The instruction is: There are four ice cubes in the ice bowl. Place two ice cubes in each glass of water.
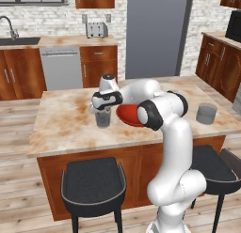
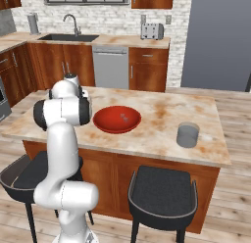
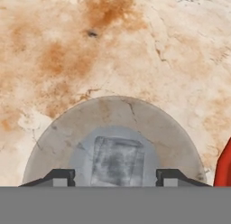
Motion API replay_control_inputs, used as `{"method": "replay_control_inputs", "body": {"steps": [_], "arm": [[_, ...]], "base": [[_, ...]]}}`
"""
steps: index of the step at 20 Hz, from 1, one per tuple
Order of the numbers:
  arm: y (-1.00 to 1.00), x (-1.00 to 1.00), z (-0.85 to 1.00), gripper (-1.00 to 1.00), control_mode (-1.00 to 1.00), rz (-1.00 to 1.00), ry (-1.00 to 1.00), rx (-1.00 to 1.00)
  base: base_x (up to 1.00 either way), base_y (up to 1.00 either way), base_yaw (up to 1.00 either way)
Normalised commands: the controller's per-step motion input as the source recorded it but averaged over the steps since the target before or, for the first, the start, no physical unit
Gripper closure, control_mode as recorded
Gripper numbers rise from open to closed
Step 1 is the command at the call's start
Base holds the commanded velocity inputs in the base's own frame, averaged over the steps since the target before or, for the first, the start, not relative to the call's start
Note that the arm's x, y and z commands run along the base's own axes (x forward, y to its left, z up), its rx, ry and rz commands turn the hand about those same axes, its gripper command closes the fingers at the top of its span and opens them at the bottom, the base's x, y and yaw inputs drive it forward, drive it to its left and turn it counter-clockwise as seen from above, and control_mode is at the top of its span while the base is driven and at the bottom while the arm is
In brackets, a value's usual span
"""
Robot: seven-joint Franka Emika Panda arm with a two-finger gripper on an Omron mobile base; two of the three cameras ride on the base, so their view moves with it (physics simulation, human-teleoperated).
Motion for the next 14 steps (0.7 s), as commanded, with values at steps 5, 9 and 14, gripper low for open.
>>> {"method": "replay_control_inputs", "body": {"steps": [5, 9, 14], "arm": [[0.0, 0.0, 0.13, 1.0, -1.0, 0.03, 0.0, 0.0], [0.0, 0.0, 0.14, 1.0, -1.0, 0.02, 0.0, 0.0], [0.01, 0.0, -0.01, 1.0, -1.0, 0.03, 0.0, 0.0]], "base": [[0.0, 0.0, 0.0], [0.0, 0.0, 0.0], [0.0, 0.0, 0.0]]}}
